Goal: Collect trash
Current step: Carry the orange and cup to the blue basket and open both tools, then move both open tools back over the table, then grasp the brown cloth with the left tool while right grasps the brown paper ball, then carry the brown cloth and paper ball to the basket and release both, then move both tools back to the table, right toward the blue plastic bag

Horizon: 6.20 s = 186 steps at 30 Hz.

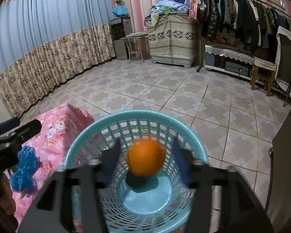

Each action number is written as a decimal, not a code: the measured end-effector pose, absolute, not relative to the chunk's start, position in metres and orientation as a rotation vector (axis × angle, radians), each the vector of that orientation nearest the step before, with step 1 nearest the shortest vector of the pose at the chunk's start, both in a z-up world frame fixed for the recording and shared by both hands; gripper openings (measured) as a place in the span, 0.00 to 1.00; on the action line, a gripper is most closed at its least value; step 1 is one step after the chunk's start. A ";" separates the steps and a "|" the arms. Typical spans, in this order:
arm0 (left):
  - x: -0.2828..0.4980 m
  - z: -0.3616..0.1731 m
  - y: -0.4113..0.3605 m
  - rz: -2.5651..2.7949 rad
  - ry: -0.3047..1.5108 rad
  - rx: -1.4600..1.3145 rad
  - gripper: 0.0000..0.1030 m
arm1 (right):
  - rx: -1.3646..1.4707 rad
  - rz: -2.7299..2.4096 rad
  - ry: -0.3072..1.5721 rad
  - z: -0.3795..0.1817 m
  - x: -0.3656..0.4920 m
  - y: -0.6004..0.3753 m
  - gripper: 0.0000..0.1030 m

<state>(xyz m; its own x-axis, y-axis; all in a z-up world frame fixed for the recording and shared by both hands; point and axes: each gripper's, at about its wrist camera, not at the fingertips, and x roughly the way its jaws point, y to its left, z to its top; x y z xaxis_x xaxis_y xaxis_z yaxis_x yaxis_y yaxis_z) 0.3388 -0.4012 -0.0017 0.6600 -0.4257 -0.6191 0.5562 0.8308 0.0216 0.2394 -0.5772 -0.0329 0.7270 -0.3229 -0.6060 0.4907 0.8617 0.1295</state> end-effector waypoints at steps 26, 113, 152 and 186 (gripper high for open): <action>0.324 0.006 -0.335 -0.480 0.643 0.165 0.95 | 0.287 -0.549 0.624 -0.029 0.238 -0.546 0.87; 0.301 -0.021 -0.027 -0.073 0.702 0.003 0.46 | 0.023 0.101 0.651 -0.014 0.300 -0.279 0.49; 0.315 -0.011 -0.382 -0.538 0.653 0.190 0.36 | 0.295 -0.450 0.592 -0.017 0.225 -0.582 0.49; 0.308 0.010 -0.148 -0.149 0.646 0.097 0.92 | 0.247 -0.425 0.598 -0.028 0.260 -0.520 0.88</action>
